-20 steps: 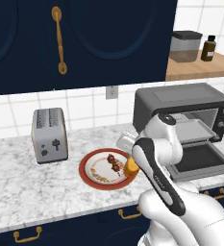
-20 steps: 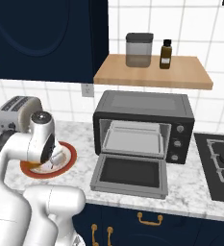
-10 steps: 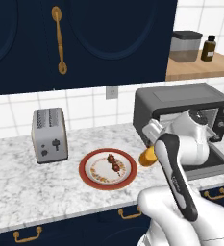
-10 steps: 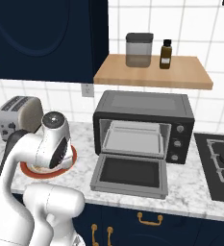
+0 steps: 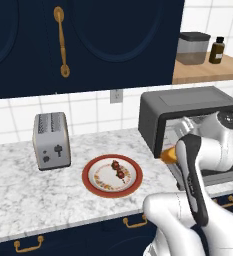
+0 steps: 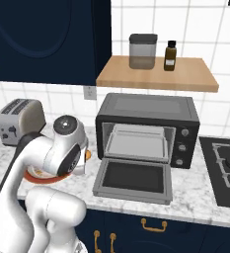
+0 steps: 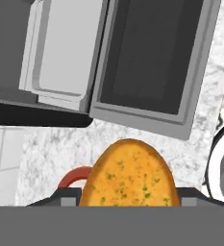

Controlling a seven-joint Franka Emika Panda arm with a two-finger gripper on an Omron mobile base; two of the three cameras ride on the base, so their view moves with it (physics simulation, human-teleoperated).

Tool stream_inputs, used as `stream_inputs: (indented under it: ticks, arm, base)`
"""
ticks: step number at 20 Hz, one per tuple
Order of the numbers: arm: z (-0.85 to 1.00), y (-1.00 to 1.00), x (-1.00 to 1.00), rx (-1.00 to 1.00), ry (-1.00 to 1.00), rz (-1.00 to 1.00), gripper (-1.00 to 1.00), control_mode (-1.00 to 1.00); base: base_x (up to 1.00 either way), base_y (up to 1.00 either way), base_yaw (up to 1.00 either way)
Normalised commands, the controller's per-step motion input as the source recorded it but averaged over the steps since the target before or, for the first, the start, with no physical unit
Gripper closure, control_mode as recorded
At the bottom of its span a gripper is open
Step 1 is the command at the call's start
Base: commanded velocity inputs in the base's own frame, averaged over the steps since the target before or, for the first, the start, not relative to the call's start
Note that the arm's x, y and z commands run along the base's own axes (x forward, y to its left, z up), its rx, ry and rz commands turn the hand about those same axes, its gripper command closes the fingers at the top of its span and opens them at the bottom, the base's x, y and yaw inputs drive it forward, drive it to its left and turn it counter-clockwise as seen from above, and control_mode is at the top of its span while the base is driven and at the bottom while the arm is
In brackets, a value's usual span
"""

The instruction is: Pick up the kebab skewer and baguette bread, and place them inside the toaster oven. Close the toaster oven door and start by setting the timer.

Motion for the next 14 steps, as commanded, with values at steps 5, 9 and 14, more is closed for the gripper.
stream_inputs:
  ticks: [5,9,14]
  arm:
    - [0.0,-0.65,0.0,0.0,0.0,-0.15,1.0,-1.0]
    - [0.08,-0.71,0.0,0.01,-0.01,-0.16,1.0,-1.0]
    - [0.29,-0.78,0.05,0.03,0.0,-0.04,1.0,-1.0]
  base:
    - [0.0,0.0,0.0]
    - [0.0,0.0,0.0]
    - [0.0,0.0,0.0]
